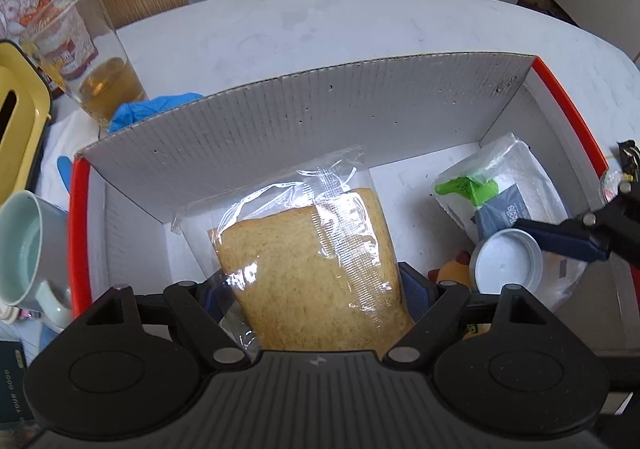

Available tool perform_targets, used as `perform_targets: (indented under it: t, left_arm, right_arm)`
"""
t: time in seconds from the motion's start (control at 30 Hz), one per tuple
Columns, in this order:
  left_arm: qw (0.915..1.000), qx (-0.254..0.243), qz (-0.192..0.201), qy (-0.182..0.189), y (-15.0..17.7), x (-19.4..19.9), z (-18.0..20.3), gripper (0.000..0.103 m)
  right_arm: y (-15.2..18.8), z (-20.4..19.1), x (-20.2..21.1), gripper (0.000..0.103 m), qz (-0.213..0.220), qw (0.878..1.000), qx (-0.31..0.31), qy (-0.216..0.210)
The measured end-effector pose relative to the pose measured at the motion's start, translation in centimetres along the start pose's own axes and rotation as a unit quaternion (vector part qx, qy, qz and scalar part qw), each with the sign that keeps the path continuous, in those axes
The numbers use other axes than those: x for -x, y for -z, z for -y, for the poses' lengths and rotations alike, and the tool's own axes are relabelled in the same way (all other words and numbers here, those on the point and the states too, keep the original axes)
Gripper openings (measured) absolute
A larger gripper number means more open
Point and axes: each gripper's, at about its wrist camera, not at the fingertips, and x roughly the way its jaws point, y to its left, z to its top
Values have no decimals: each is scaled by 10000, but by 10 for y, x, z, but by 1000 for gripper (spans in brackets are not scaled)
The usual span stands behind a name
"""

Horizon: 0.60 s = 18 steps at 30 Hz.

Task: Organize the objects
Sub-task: 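Carry the bread and tin lid with both grippers over the red box, then open both grippers to drop the bread and tin lid into the box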

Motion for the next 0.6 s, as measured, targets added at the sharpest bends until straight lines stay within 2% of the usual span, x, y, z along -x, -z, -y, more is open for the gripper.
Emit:
perform_targets:
  t: [0.1,0.27,0.6]
  left_arm:
    - [10000,17,-51,-70,0,-5,-1,83]
    - [9999,160,-1,-15,1,-6,-6,83]
    - [9995,307,27,39,0,-6,-10,83]
  right_arm:
    - [1,1,0,41,-3,10000,2,-24]
    - [3,7,5,53,72,9998,-90,-166]
    - [8,6,15,67,142,9993,-37,-338]
